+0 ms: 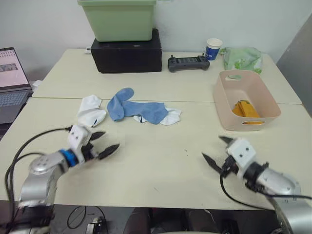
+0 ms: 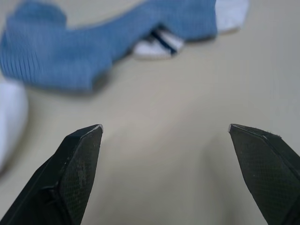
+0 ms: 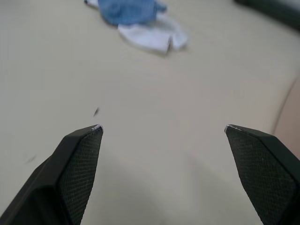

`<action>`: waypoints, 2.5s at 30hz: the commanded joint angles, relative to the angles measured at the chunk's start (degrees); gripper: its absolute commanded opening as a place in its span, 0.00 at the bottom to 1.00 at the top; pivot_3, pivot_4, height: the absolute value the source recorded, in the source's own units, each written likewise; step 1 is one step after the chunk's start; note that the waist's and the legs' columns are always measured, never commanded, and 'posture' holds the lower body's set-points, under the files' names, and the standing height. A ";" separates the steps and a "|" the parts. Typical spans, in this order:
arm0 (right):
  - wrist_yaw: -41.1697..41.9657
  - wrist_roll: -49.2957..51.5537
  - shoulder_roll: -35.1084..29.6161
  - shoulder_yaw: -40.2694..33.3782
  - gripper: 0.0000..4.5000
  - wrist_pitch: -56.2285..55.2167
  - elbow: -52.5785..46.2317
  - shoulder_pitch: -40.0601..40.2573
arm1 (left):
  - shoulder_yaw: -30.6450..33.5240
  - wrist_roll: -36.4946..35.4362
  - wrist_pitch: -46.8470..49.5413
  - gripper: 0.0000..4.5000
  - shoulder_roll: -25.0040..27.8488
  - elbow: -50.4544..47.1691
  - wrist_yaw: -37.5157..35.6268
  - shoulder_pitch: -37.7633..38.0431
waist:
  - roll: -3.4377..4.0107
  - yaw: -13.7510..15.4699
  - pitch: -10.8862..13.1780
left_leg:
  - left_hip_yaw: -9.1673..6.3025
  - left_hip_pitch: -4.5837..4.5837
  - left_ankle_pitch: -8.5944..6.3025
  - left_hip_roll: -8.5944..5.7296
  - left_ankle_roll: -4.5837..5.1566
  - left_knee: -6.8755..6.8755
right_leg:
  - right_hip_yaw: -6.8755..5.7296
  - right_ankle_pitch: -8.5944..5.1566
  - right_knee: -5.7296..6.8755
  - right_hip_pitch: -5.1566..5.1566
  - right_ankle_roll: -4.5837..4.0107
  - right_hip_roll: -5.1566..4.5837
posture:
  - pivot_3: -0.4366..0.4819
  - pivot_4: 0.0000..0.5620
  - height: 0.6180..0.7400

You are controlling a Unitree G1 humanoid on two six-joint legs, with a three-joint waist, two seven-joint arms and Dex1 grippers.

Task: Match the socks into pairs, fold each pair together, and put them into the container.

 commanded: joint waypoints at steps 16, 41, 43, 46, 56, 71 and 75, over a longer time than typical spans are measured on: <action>-11.85 -3.25 16.51 15.45 0.99 5.96 24.67 -39.00 | 1.82 -3.09 -2.32 1.00 -1.22 -11.31 2.24 2.43 | -0.05 -1.29 -0.01 | 0.00 0.63 -0.01 0.05 0.00 -0.20 | 0.05 0.01 0.03 0.40 -0.01 0.07 | 0.48 0.27 0.88; -16.62 -1.50 32.12 9.56 0.72 -4.70 69.62 -61.06 | -1.04 -5.64 1.11 1.00 -1.23 -15.96 2.92 -1.10 | -0.03 -1.95 0.00 | 0.06 0.59 0.01 0.06 -0.03 -0.19 | 0.08 0.01 0.18 0.21 -0.01 0.07 | 0.48 0.27 0.88; -16.50 -1.41 32.52 9.25 0.72 -4.78 70.41 -61.50 | -1.14 -5.50 1.00 1.00 -1.24 -15.78 2.88 -1.25 | -0.03 -2.00 0.00 | 0.07 0.59 0.01 0.06 -0.03 -0.19 | 0.09 0.01 0.18 0.21 -0.01 0.07 | 0.48 0.27 0.88; -16.57 -2.04 32.83 9.53 0.72 -5.85 71.60 -61.99 | -1.41 -5.29 0.95 1.00 -1.36 -15.73 3.05 -1.56 | -0.03 -2.03 0.00 | 0.07 0.58 0.01 0.06 -0.03 -0.19 | 0.10 0.01 0.19 0.18 -0.01 0.07 | 0.48 0.27 0.88; -16.34 -1.35 34.04 7.76 0.35 -9.10 75.17 -64.06 | -2.20 -4.93 1.22 1.00 -1.28 -15.85 3.47 -2.23 | -0.02 -2.04 0.01 | 0.09 0.57 0.01 0.06 -0.03 -0.19 | 0.11 0.01 0.20 0.14 -0.01 0.07 | 0.48 0.27 0.88; -15.86 1.56 32.98 9.70 0.00 7.25 44.03 -54.14 | -1.60 -4.25 0.83 1.00 -0.28 -12.75 5.03 -3.59 | -0.01 -1.66 0.02 | 0.08 0.47 0.00 0.07 -0.01 -0.22 | 0.12 0.01 0.20 0.04 -0.01 0.06 | 0.48 0.27 0.88; -15.52 4.69 30.68 9.73 0.00 16.15 29.59 -48.00 | -1.94 -3.83 0.35 1.00 0.06 -11.24 4.61 -4.66 | -0.01 -1.52 0.02 | 0.07 0.44 -0.01 0.07 0.00 -0.22 | 0.12 0.01 0.19 0.02 -0.01 0.06 | 0.48 0.27 0.88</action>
